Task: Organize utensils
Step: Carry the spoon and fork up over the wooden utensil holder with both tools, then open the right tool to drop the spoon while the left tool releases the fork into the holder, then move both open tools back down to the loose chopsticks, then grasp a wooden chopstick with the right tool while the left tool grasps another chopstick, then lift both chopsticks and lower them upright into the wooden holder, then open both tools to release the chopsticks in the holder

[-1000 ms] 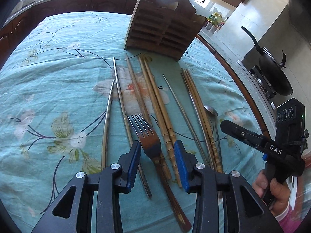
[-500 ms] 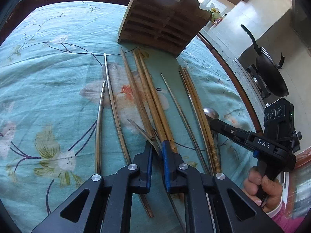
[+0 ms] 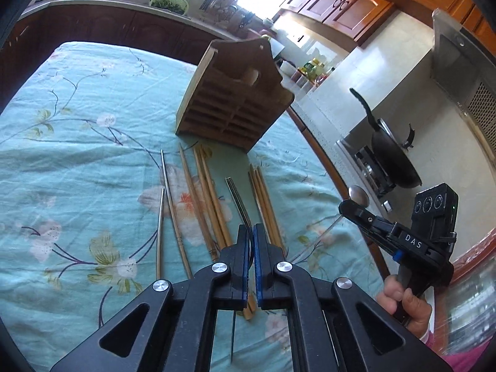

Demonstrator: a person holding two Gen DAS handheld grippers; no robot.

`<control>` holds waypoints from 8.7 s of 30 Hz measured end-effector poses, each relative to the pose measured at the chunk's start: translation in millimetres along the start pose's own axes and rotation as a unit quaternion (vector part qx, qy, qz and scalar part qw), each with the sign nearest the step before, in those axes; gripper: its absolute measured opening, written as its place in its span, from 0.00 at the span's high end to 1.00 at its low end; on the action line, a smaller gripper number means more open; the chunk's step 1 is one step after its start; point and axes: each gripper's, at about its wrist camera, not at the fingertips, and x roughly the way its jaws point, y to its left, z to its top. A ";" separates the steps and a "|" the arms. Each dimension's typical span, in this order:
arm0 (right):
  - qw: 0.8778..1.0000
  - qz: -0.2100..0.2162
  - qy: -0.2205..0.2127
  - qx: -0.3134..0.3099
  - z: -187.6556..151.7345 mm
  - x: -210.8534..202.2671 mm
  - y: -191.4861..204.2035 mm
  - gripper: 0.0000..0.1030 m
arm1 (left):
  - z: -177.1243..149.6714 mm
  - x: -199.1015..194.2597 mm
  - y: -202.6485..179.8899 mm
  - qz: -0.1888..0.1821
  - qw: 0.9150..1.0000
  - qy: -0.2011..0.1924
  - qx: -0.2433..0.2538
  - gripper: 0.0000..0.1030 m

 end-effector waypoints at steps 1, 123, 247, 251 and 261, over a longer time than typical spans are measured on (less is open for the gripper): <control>1.000 -0.003 -0.009 -0.010 4.8 -4.0 5.4 0.98 | 2.3 -6.0 -0.6 0.000 1.000 -0.009 0.001 0.99; 0.985 -0.146 -0.050 -0.082 -4.2 41.3 10.2 0.11 | -1.7 13.3 -12.4 0.185 0.980 -0.070 0.021 0.15; 0.972 -0.114 -0.195 -0.061 175.8 83.1 23.6 0.95 | 156.7 114.4 -19.2 0.115 0.970 -0.209 0.049 0.96; 0.973 -0.113 -0.193 -0.059 177.3 83.6 22.1 0.95 | 166.9 112.0 -18.7 0.117 0.970 -0.208 0.052 0.96; 0.976 -0.096 -0.188 -0.054 176.8 79.0 21.6 0.47 | 161.8 86.4 -11.7 0.121 0.968 -0.218 0.040 0.49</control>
